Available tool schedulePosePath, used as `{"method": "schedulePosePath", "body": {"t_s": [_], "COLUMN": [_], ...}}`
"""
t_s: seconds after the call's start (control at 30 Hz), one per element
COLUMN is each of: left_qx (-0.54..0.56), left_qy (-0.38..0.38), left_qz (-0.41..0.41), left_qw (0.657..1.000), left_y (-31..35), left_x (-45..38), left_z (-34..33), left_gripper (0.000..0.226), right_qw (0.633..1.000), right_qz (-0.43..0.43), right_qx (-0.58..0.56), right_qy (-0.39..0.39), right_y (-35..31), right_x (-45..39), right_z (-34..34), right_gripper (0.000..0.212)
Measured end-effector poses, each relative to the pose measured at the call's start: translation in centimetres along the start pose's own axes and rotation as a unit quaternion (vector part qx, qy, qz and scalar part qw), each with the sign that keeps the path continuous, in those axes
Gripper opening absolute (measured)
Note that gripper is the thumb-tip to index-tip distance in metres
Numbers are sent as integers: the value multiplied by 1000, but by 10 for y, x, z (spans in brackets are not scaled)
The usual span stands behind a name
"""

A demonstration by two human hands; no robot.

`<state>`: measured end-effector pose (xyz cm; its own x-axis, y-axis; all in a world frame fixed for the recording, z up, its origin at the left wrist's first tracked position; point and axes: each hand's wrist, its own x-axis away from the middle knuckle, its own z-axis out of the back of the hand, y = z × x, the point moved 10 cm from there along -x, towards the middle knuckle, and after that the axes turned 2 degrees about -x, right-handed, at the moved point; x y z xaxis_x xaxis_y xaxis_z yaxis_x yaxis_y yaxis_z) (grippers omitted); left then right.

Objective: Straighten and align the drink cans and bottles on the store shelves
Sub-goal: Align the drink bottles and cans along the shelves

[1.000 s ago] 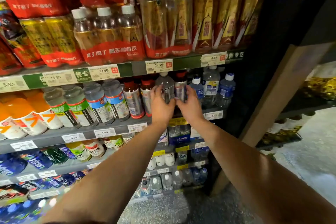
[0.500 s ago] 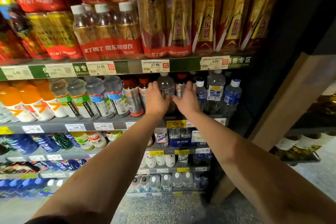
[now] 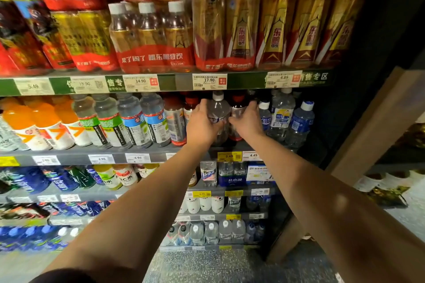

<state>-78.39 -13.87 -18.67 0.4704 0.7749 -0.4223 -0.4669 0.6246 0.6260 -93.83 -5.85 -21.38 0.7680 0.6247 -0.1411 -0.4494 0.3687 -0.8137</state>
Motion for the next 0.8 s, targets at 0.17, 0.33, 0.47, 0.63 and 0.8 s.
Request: {"method": "schedulePosePath", "body": {"t_s": [0.17,0.33,0.47,0.63,0.8], "left_qx": [0,-19,25,86,172], "left_qy": [1,0,-18,-10,9], "left_qz": [16,10,13,50,77], "left_qw": [1000,1000,999,995,982], "left_y": [-6,-9,-6,-18,-34], "left_x": [-1,9,14,19,35], "left_z": [3,0,-3,2,12], "left_gripper": [69,88,86,79,80], "right_qw": [998,999,999,998,997], "right_qz": [29,36,32,66,68], "right_qx": [61,-4,-29,16,4], "right_qy": [9,4,12,11,20], "right_y": [-3,3,7,4,7], "right_x": [9,9,14,17,23], "right_z": [0,1,7,7,11], "right_gripper": [61,64,68,61,68]}}
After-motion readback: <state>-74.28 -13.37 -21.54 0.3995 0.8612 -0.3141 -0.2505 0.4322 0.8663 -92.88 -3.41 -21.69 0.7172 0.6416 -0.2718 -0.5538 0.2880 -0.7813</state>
